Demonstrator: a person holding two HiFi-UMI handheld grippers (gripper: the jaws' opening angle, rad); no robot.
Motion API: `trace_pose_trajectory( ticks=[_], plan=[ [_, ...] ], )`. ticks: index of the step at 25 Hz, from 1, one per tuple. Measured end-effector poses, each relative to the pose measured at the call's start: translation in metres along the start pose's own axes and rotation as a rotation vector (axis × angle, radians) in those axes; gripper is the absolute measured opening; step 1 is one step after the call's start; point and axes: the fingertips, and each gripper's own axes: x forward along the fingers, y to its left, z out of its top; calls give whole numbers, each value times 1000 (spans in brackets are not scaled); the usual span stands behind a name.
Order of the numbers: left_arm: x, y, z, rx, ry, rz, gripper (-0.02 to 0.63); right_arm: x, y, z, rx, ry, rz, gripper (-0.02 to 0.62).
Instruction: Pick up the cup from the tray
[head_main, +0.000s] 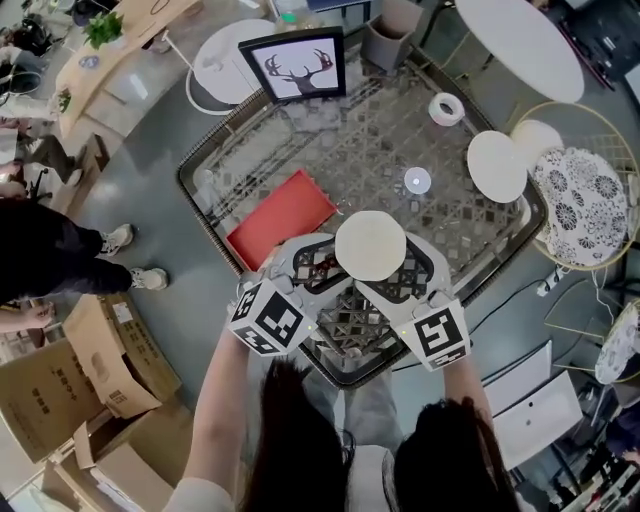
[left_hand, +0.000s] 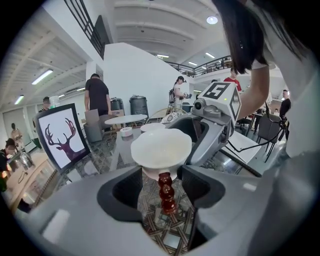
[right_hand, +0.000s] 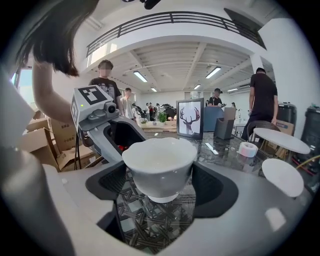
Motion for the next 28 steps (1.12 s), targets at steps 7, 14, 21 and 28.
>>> trace_pose_trajectory(
  ticks=[7,14,21,28],
  plan=[
    [5,-7,-5,2,19,21,245,-3,0,-10,36,9,16,434],
    [8,-11,-4,-26,-2,27,239,-4,0,-16,17,20,20,431],
    [8,-12,-6,-89,-31,67,219,-7,0,-18,106,4,29,422],
    [-4,-18,-19,-248,-83,166,219,-25,3,-36,236,12,-23,417]
  ],
)
